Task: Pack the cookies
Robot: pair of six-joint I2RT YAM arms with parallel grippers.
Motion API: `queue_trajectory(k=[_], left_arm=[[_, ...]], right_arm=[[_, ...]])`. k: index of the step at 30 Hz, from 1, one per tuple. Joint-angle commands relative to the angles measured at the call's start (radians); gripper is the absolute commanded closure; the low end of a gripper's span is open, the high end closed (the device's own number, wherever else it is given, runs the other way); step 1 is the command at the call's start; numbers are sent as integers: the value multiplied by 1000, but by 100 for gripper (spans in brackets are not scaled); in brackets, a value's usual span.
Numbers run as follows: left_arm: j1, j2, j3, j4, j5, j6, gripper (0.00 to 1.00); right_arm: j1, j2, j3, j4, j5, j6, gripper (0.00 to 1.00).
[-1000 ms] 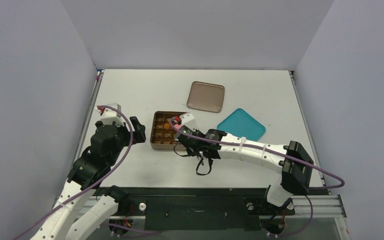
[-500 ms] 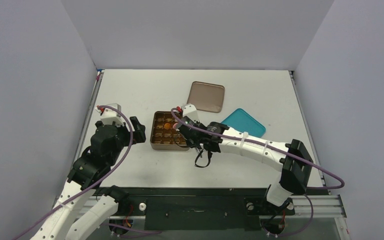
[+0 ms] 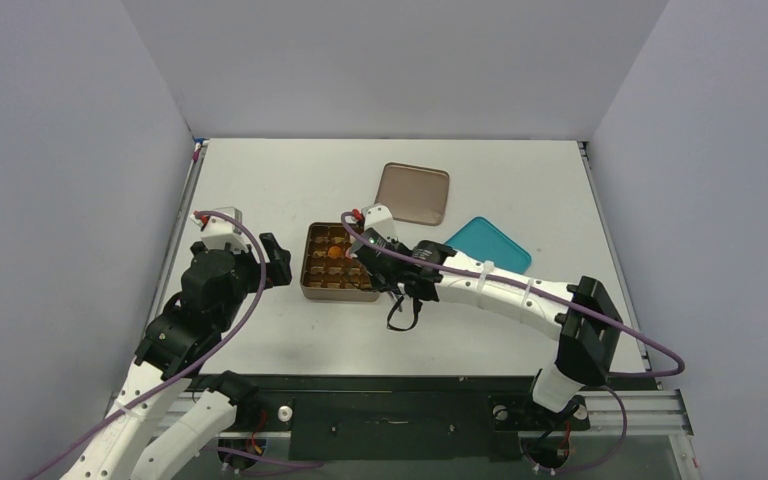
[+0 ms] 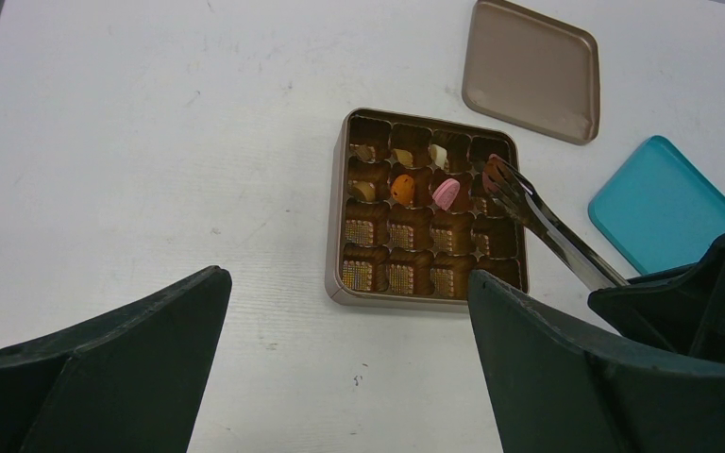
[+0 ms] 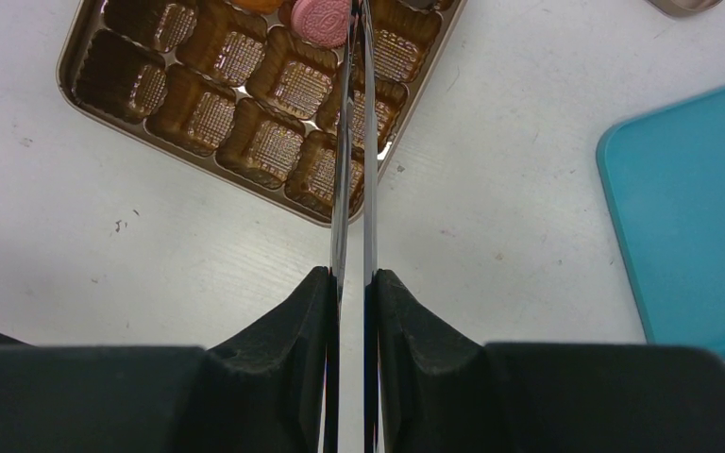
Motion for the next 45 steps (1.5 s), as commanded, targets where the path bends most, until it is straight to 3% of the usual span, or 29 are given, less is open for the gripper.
queue_trajectory(k=[1, 12, 21, 32, 45], left_arm=[[4, -2, 8, 46, -9, 5, 3], [4, 0, 8, 45, -11, 5, 3], [4, 4, 8, 44, -11, 6, 3], [4, 9, 8, 46, -5, 6, 3], [4, 9, 7, 48, 1, 5, 3]], right_arm=[[-16, -41, 21, 30, 33, -7, 82], [-104, -274, -219, 81, 158, 54, 81], [-242, -448, -413, 84, 251, 118, 75], [-413, -450, -547, 143, 163, 155, 69], [-479, -387, -636, 247, 104, 205, 62]])
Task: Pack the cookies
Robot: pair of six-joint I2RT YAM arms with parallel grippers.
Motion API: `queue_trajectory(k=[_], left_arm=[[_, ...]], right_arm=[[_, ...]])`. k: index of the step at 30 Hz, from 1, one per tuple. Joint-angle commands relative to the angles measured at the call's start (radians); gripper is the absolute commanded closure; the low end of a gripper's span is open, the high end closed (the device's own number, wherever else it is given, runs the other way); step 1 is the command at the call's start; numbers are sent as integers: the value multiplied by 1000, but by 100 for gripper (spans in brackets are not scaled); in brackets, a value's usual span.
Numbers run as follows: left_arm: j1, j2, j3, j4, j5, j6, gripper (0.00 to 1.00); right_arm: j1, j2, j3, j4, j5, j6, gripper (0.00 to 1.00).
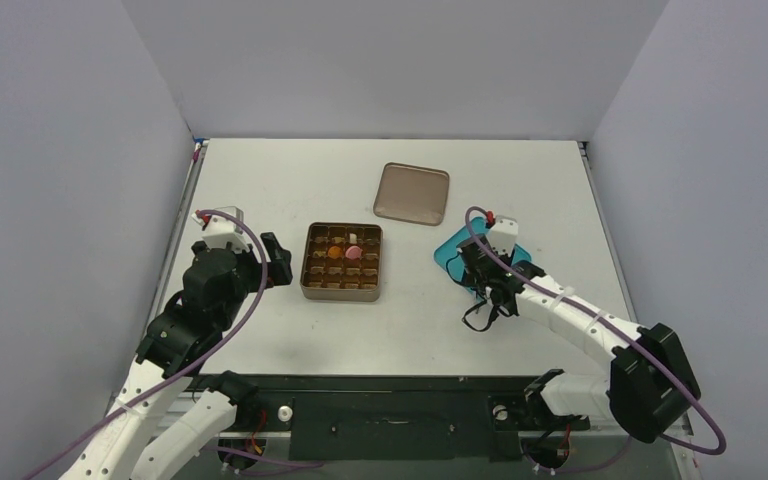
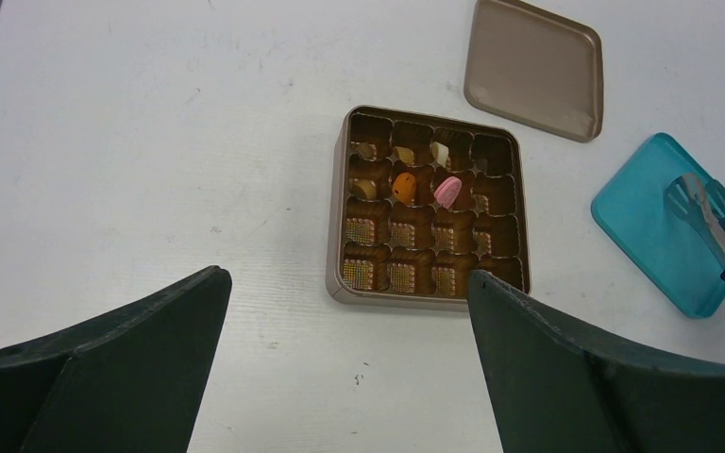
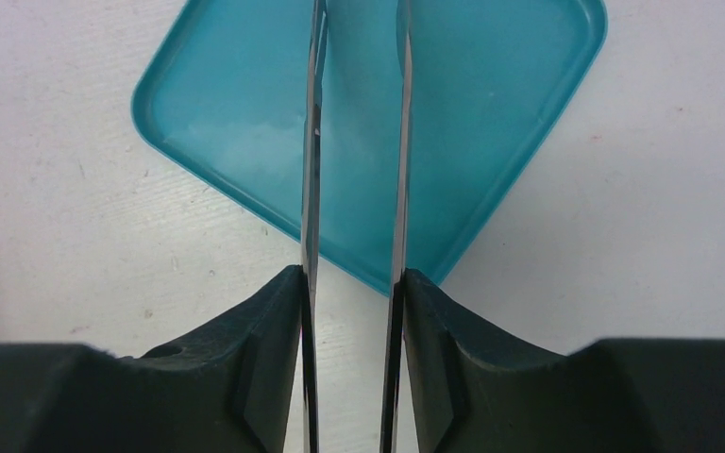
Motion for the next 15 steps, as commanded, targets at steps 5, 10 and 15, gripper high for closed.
queue_trajectory(k=[5, 10, 15], left_arm=[[4, 1, 6, 47, 1, 5, 3], [4, 2, 8, 47, -1, 5, 3], [4, 3, 8, 46, -4, 5, 3]], right_arm=[[-24, 49, -61, 121, -26, 58, 59], [-25, 100, -78, 145, -45, 75, 55], [-25, 117, -92, 168, -52, 84, 53]])
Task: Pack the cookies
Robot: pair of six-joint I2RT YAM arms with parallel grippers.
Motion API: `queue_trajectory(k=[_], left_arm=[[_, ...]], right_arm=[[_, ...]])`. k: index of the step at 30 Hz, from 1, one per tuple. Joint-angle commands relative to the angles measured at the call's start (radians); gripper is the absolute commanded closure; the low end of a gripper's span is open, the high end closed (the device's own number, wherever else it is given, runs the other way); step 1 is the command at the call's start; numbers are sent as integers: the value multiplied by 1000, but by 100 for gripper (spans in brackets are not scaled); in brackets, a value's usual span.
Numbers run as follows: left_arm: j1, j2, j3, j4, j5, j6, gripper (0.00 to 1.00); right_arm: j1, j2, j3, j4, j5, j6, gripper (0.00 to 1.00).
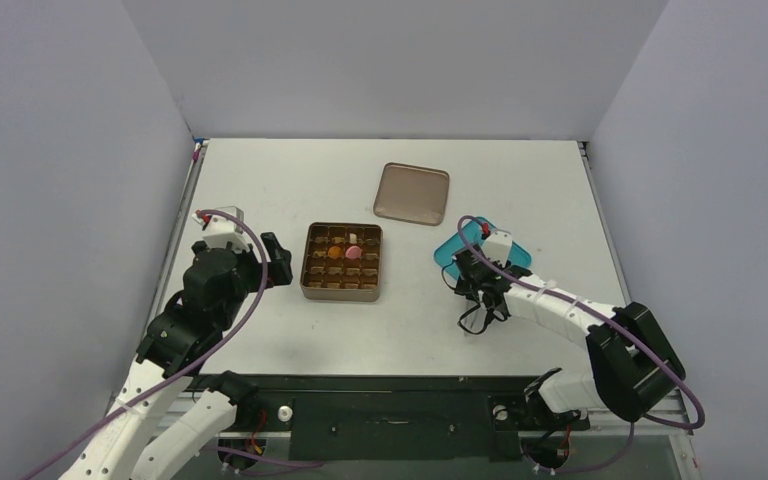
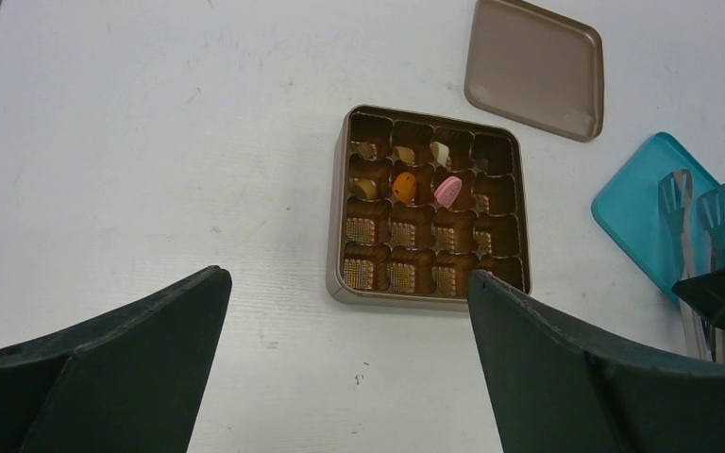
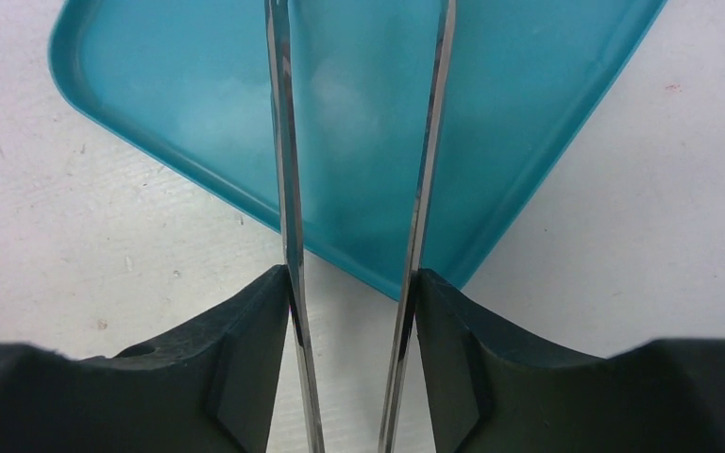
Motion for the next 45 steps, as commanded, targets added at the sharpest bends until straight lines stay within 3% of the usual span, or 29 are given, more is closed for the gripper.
queue_trajectory(k=[1, 13, 24, 32, 45], left_arm=[[4, 2, 8, 46, -3, 5, 3], [5, -2, 8, 47, -2, 7, 3], [4, -7, 7, 46, 0, 5, 3], [4, -9, 7, 47, 4, 5, 3], [4, -9, 6, 53, 31, 6, 3]], right_arm=[[-8, 4, -7, 59, 4, 28, 52], [-7, -33, 25, -11, 63, 22, 41], [-8, -72, 179, -108, 128, -37, 39], [-28, 20, 401, -114, 102, -115, 42], [-102, 321, 730, -115, -18, -181, 52]])
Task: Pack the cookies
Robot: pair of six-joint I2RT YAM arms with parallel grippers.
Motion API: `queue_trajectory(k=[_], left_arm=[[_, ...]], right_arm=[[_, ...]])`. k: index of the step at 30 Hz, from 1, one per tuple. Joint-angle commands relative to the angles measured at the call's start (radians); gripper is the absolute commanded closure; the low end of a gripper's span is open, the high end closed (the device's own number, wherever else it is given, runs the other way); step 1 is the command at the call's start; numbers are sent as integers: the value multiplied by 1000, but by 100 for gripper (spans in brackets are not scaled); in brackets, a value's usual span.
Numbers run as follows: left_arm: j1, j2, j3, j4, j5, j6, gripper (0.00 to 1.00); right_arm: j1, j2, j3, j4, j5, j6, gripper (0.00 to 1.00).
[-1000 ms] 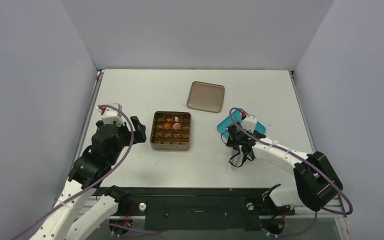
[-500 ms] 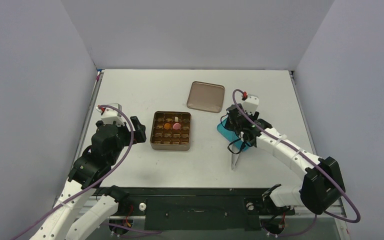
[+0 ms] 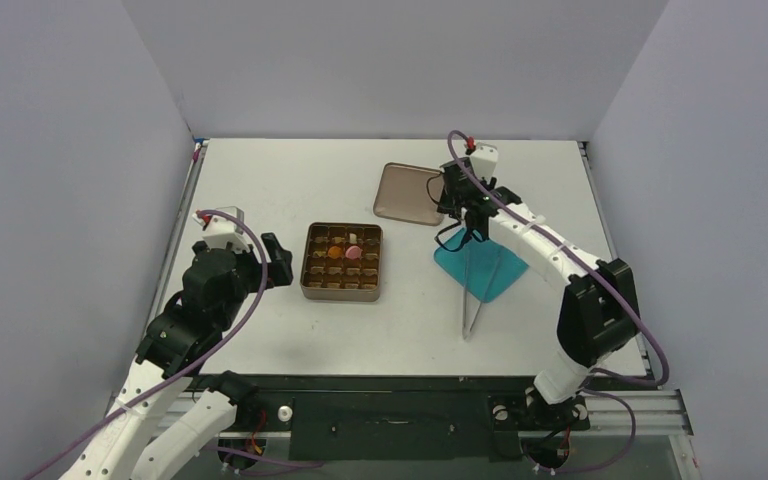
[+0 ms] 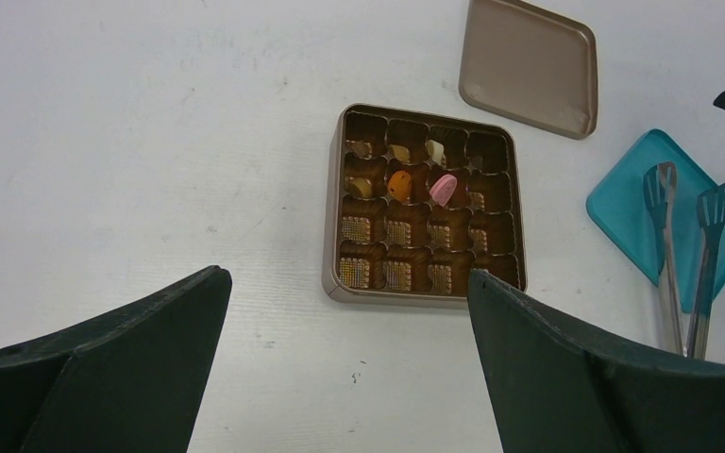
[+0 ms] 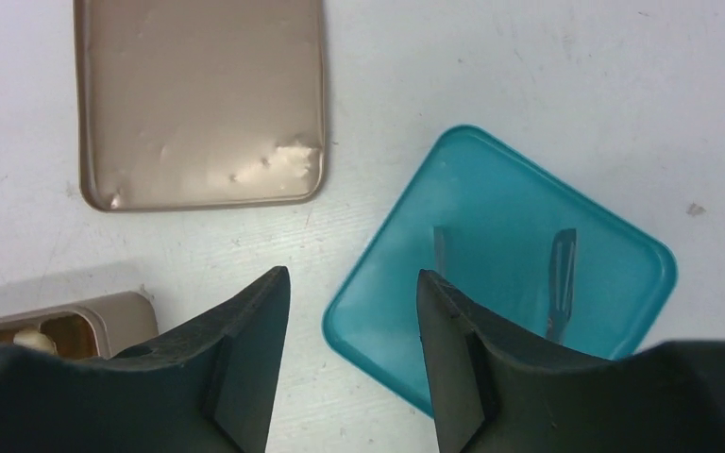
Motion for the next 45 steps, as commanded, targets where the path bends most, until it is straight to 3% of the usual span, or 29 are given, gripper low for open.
queue_trajectory(k=[1, 10, 27, 45], left_arm=[[4, -7, 6, 53, 24, 5, 3], [3, 4, 5, 58, 43, 6, 3], [5, 36, 9, 57, 69, 13, 3], [4, 52, 12, 55, 80, 18, 3]], right_arm=[[-26, 86, 109, 1, -41, -34, 52], [-91, 293, 241, 11, -132, -32, 55], [-141, 544, 409, 34, -225, -12, 58], [-144, 698, 558, -43, -220, -22, 73]])
